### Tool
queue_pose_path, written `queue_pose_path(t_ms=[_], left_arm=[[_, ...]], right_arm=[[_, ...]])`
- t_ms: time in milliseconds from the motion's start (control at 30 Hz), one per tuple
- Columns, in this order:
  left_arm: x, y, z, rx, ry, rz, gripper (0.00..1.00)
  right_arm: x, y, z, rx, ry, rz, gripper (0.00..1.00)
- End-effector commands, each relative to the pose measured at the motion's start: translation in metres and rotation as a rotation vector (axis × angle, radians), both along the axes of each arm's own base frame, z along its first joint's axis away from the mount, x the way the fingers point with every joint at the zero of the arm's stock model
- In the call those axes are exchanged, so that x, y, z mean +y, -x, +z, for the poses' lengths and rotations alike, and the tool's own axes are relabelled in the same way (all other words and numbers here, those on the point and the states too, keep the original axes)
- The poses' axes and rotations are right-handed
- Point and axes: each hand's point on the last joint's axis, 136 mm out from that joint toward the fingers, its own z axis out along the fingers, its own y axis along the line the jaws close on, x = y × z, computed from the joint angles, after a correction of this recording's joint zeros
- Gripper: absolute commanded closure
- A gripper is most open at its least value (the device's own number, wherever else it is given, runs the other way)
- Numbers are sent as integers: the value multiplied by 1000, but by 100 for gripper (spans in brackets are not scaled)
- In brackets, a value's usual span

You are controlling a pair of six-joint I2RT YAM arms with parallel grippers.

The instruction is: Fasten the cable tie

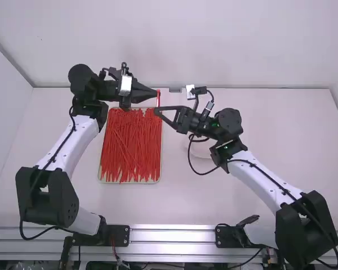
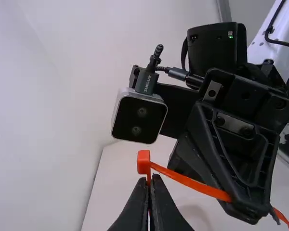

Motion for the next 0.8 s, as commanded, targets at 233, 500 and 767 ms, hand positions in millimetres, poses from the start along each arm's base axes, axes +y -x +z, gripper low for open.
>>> queue_pose_path(t_ms=[233,500,767], left_arm=[[-1,4,-7,16,-8,-23,99],[1,5,-14,33,-13,-28,99],[-7,12,-9,38,-13,-53,99]], right_arm=[[-3,2,27,-89,-59,-15,100],[-9,-7,28,-72,-69,-51,100],[-16,-14,26,-67,-63,-71,100]])
